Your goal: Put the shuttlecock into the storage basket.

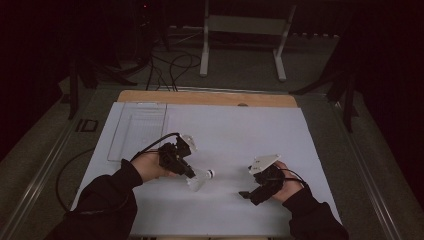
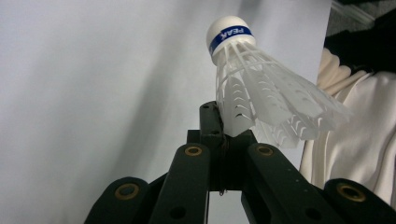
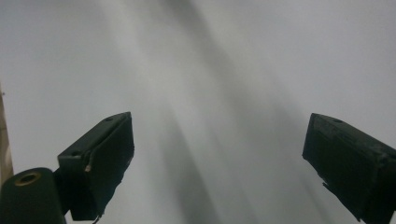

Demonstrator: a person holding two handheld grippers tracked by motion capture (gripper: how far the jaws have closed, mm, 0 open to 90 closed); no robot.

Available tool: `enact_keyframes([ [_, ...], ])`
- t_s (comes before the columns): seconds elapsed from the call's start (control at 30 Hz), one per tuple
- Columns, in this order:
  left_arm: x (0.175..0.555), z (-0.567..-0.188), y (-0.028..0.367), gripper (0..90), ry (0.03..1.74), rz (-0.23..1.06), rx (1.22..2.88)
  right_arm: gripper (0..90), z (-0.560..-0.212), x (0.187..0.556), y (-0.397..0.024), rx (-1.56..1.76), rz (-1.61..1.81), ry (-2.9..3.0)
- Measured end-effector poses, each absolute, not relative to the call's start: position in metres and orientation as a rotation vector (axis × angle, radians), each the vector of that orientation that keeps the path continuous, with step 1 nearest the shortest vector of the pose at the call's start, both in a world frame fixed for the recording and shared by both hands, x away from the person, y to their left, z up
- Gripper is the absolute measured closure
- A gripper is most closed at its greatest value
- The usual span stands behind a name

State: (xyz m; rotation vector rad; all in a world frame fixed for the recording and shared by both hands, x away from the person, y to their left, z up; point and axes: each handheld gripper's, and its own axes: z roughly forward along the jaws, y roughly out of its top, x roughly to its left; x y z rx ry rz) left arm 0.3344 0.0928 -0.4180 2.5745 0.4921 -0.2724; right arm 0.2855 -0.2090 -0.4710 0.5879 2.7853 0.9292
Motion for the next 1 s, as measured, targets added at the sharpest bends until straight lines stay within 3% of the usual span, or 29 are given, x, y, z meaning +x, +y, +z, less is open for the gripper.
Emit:
enact_keyframes([
  [0.6, 0.343, -0.394, 0.125, 90.0, 0.576, -0.166, 2.529, 8.9, -0.493, 0.271, -0.238, 0.654, 1.006, 2.683],
  [1.0, 0.347, -0.394, 0.138, 90.0, 0.614, -0.163, 2.501, 8.9, -0.504, 0.260, -0.252, 0.694, 1.072, 2.634],
])
